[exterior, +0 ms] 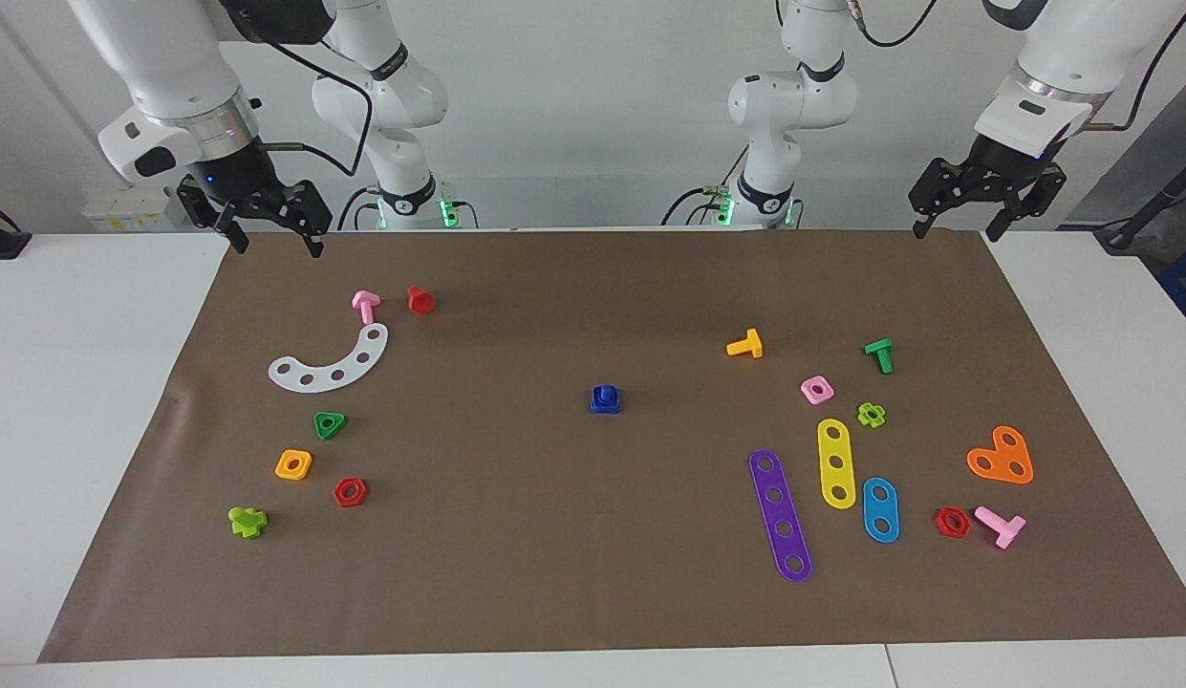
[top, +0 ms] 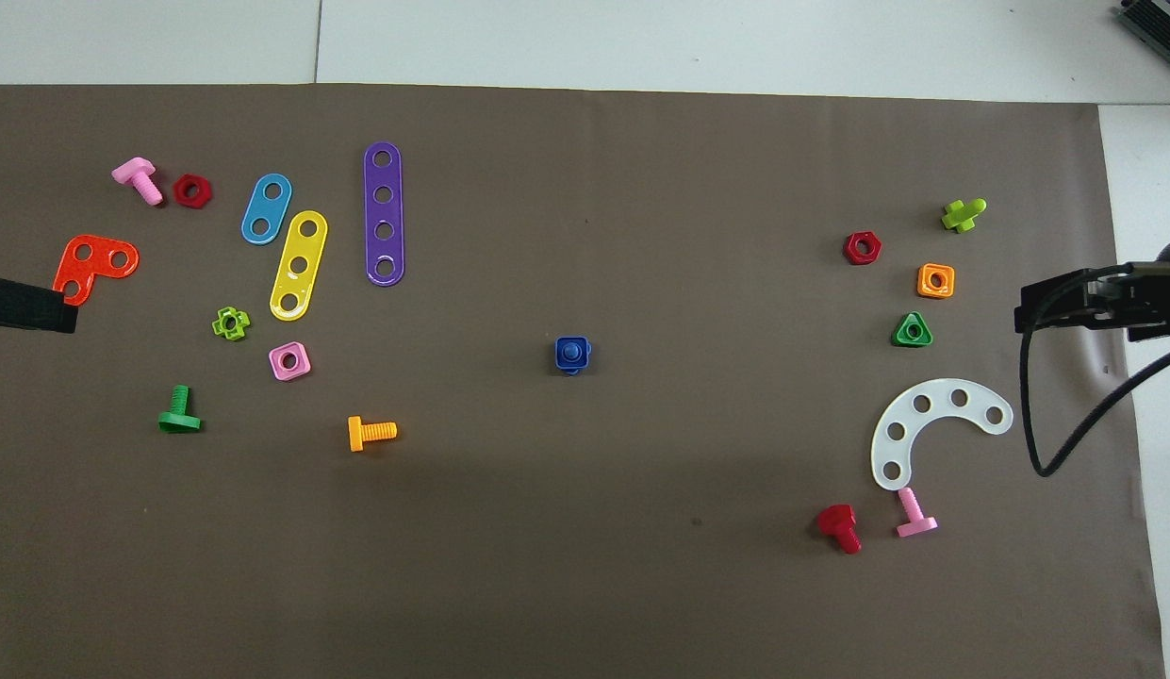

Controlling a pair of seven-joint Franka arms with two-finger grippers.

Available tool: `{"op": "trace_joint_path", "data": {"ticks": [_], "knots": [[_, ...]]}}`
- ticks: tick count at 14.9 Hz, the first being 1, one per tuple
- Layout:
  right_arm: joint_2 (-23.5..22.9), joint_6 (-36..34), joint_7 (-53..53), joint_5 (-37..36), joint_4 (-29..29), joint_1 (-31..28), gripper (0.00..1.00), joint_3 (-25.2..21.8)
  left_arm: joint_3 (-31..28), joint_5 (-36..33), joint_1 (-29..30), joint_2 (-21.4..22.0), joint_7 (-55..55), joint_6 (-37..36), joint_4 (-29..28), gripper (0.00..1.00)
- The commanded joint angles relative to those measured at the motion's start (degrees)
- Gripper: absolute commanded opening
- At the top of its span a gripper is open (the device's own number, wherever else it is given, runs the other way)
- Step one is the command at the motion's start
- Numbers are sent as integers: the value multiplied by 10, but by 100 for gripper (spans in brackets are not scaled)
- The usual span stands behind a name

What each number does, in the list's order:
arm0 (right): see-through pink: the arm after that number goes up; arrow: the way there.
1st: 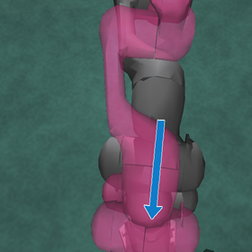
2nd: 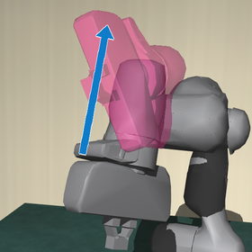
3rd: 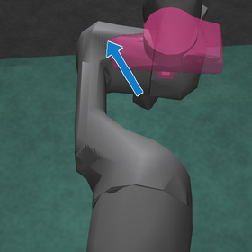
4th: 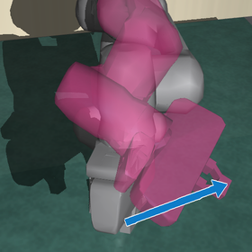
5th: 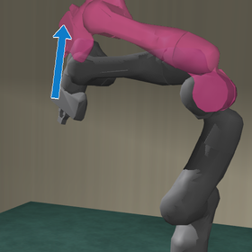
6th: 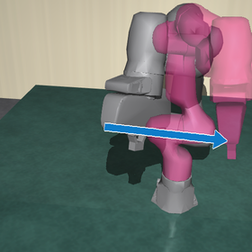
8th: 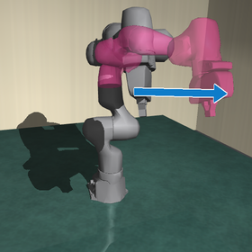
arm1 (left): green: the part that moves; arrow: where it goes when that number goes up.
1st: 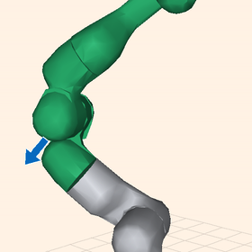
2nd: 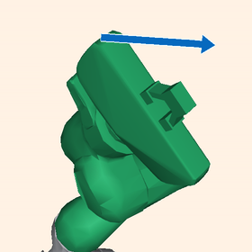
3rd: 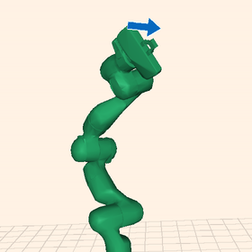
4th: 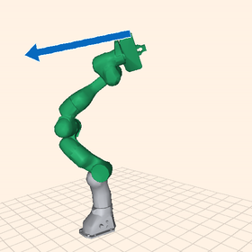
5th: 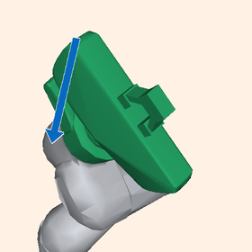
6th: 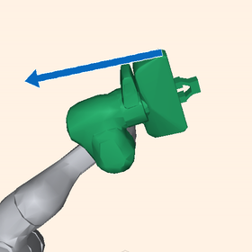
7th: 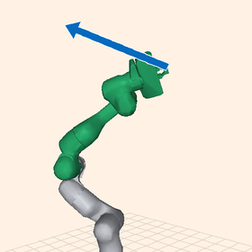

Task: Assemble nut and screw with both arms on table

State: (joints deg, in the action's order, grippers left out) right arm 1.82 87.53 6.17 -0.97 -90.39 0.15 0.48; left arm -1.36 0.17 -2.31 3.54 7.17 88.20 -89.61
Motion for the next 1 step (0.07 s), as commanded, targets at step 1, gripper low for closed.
{"op": "trace_joint_path", "data": {"ticks": [1], "knots": [[-2,-6,-13,11,5,-10,100,7,0,7,1,0,1,-8,0,100]]}}
